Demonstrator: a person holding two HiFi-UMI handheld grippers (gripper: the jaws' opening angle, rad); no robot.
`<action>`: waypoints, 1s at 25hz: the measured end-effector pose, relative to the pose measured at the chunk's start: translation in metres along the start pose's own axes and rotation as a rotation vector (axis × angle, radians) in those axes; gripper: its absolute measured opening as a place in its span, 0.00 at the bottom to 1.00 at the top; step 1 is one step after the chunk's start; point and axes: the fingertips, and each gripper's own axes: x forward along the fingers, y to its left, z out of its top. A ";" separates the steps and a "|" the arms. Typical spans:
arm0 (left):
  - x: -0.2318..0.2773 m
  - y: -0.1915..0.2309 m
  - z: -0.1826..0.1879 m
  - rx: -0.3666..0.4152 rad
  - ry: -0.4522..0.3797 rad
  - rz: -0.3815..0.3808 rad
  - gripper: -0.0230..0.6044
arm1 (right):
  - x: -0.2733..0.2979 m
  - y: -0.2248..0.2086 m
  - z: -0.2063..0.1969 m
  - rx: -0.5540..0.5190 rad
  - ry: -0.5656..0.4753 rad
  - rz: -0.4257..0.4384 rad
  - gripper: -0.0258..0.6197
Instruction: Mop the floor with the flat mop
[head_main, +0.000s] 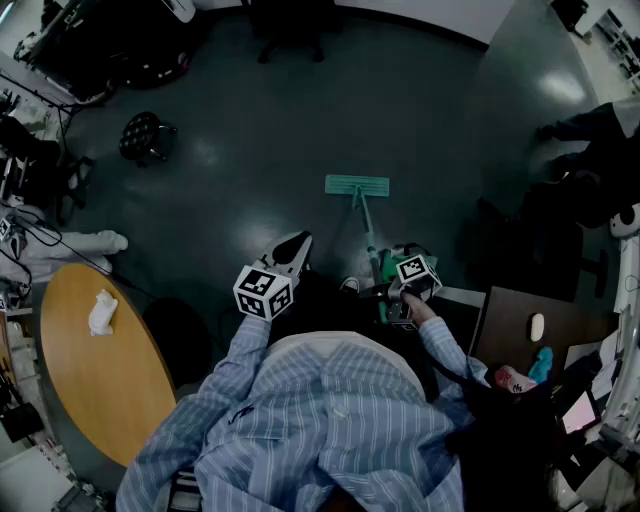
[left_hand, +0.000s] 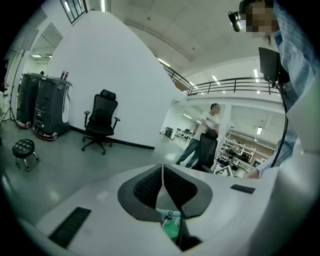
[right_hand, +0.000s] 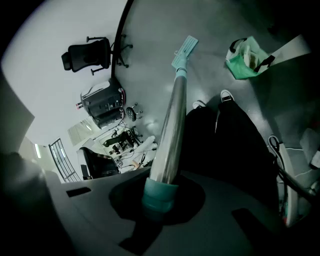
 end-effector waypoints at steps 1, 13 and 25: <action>-0.001 0.000 0.000 0.001 0.000 -0.001 0.05 | 0.001 0.000 0.000 0.000 0.000 0.000 0.08; -0.011 0.000 -0.002 0.001 -0.004 0.011 0.05 | 0.001 -0.001 -0.002 0.010 -0.006 0.006 0.08; -0.012 0.001 -0.005 0.009 -0.017 0.035 0.05 | -0.004 0.000 0.004 0.031 -0.007 0.032 0.08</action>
